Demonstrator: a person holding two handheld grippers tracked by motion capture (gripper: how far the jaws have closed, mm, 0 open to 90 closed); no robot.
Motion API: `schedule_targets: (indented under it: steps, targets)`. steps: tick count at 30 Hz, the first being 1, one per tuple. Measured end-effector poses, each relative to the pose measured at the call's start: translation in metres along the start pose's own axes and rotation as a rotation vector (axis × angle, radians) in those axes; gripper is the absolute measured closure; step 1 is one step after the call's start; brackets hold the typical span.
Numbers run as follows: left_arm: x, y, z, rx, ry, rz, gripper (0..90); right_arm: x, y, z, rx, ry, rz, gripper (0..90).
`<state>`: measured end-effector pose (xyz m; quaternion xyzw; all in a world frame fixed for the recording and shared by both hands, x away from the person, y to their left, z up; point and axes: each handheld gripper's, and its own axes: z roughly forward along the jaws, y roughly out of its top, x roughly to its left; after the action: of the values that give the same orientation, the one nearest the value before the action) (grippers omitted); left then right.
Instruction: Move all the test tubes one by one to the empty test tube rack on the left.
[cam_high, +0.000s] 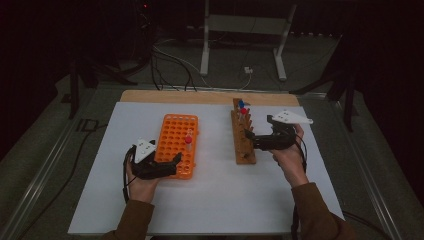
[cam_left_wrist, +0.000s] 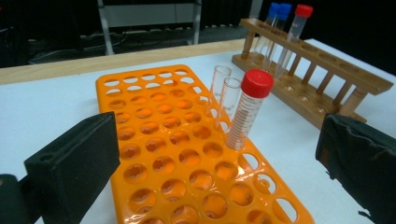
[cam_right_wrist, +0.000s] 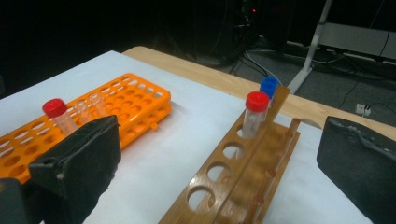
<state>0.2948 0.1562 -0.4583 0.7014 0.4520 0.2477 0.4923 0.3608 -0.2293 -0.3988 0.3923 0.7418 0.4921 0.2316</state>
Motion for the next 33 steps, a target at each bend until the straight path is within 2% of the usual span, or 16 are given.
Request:
schedule_targets:
  steps: [4,11,15,19,25,28,33]
  targets:
    - [0.001,-0.001,0.001,0.005,0.002,-0.001,0.2,-0.002,0.004,0.008,0.010,0.009,0.014,0.1]
    - [-0.002,-0.004,0.004,0.020,0.003,0.012,0.2,-0.006,0.012,0.026,0.028,-0.008,0.015,0.6]
    - [-0.002,-0.005,0.005,0.026,0.003,0.009,0.3,-0.011,0.014,0.035,0.017,-0.011,0.022,1.0]
    - [-0.002,-0.006,0.006,0.025,0.001,0.005,0.3,-0.016,0.015,0.044,0.015,-0.002,0.052,2.6]
    - [-0.002,-0.007,0.006,0.023,-0.001,-0.005,0.2,-0.021,0.014,0.059,0.041,-0.022,0.059,7.2]
    - [-0.002,-0.007,0.006,0.023,-0.002,-0.014,0.3,-0.023,0.012,0.069,0.065,-0.048,0.057,7.7]
    - [-0.001,-0.008,0.006,0.019,-0.005,-0.019,0.3,-0.029,0.006,0.082,0.080,-0.064,0.094,11.4]
